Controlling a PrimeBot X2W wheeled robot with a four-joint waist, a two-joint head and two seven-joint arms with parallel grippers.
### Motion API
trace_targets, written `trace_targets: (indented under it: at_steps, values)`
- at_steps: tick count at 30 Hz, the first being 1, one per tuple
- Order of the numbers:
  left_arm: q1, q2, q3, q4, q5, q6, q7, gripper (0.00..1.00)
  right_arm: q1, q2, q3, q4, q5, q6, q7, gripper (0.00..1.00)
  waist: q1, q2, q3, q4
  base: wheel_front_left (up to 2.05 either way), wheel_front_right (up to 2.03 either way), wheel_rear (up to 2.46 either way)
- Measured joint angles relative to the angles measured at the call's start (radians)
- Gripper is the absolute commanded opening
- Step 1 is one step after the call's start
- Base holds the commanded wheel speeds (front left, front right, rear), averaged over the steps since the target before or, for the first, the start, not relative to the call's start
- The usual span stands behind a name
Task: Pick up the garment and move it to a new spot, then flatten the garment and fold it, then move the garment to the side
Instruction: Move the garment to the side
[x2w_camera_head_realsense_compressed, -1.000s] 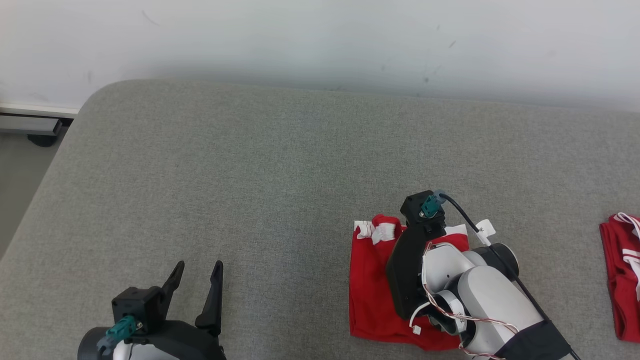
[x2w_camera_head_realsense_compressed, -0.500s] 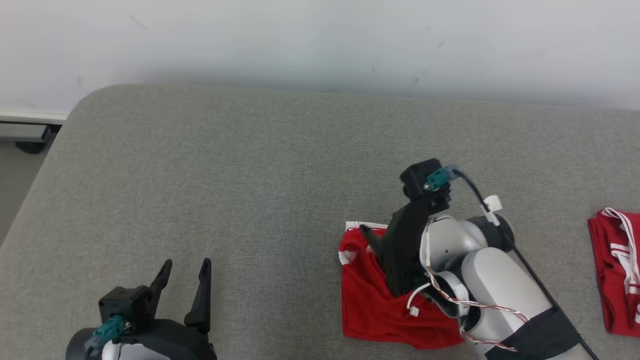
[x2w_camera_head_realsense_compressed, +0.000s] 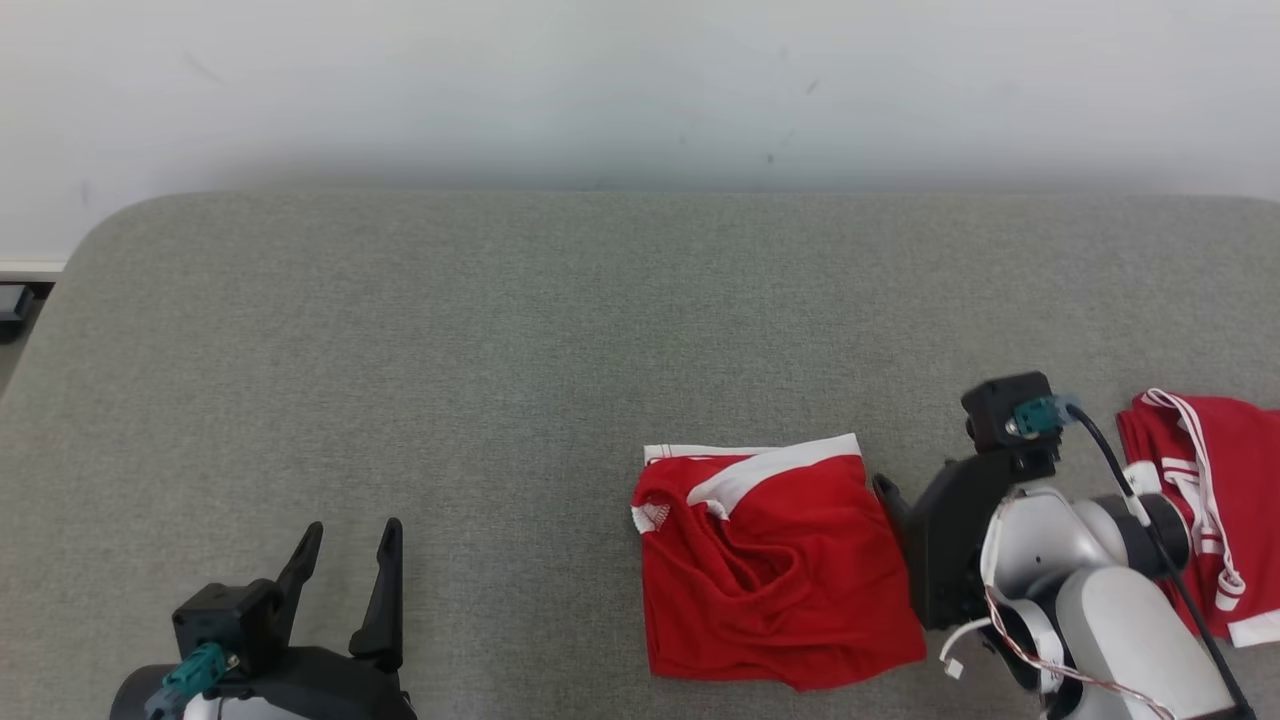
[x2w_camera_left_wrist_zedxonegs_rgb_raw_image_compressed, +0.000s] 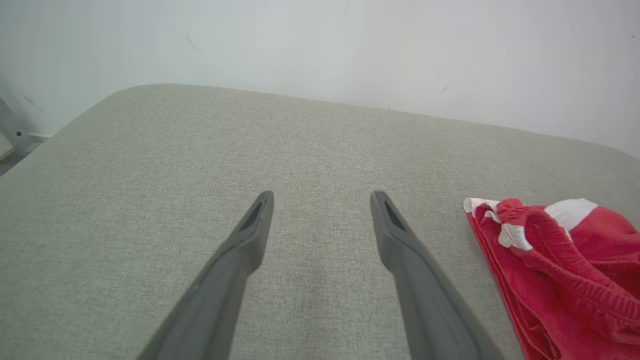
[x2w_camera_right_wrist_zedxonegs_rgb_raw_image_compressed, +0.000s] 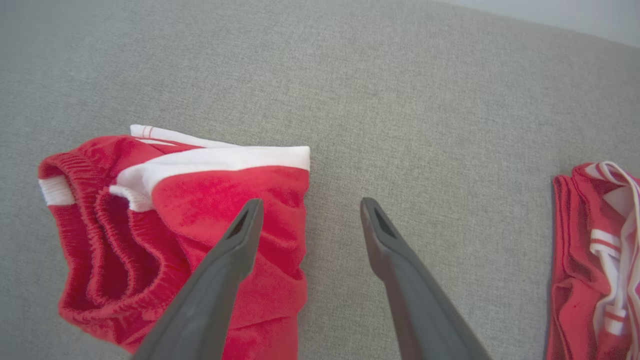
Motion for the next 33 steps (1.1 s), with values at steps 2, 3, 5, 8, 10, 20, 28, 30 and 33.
trace_targets:
  at_steps: [2, 3, 5, 8, 10, 20, 28, 30, 33]
  values:
    - [0.0, 0.001, -0.001, -0.008, 0.0, 0.004, 0.0, 1.0, 0.026, 0.003, -0.02, -0.002, -0.004, 0.0, 0.002, 1.0, 0.0, 0.0, 0.004, -0.008, 0.0, 0.0, 0.0]
    - [-0.001, 0.001, -0.002, -0.009, 0.0, 0.004, 0.0, 1.0, 0.039, 0.006, -0.027, -0.002, -0.007, 0.0, 0.004, 1.0, 0.0, 0.0, 0.007, -0.011, 0.0, 0.0, 0.0]
    - [-0.001, 0.0, -0.009, -0.013, 0.0, 0.004, 0.001, 1.0, 0.057, 0.016, -0.044, -0.002, -0.019, 0.0, 0.005, 1.0, 0.0, 0.0, 0.014, -0.015, 0.0, 0.0, 0.0]
    - [-0.007, 0.0, -0.02, -0.013, 0.002, 0.002, 0.009, 1.0, 0.069, 0.033, -0.086, -0.001, -0.04, 0.0, 0.004, 1.0, 0.0, 0.0, 0.029, -0.018, 0.0, 0.0, 0.0]
    - [-0.012, 0.0, -0.023, -0.013, 0.003, -0.002, 0.011, 1.0, 0.07, 0.038, -0.104, 0.0, -0.045, 0.0, 0.004, 1.0, 0.0, 0.0, 0.034, -0.016, 0.0, 0.0, 0.0]
    - [-0.014, 0.001, -0.024, -0.012, 0.006, -0.002, 0.019, 1.0, 0.092, 0.07, -0.081, 0.003, -0.045, 0.0, 0.014, 1.0, 0.0, 0.0, 0.044, 0.001, 0.0, 0.0, 0.0]
    - [-0.015, 0.002, -0.025, -0.012, 0.006, -0.002, 0.028, 1.0, 0.107, 0.081, -0.082, 0.024, -0.045, 0.0, 0.022, 1.0, 0.0, 0.0, 0.049, 0.007, 0.0, 0.0, 0.0]
    - [-0.017, 0.002, -0.027, -0.013, 0.006, -0.002, 0.029, 1.0, 0.106, 0.084, -0.082, 0.039, -0.045, 0.0, 0.023, 1.0, 0.0, 0.0, 0.051, 0.008, 0.0, 0.0, 0.0]
    - [-0.028, 0.002, -0.029, -0.016, 0.009, -0.002, 0.031, 1.0, 0.103, 0.09, -0.082, 0.052, -0.044, 0.0, 0.03, 1.0, 0.0, 0.0, 0.055, 0.01, 0.0, 0.0, 0.0]
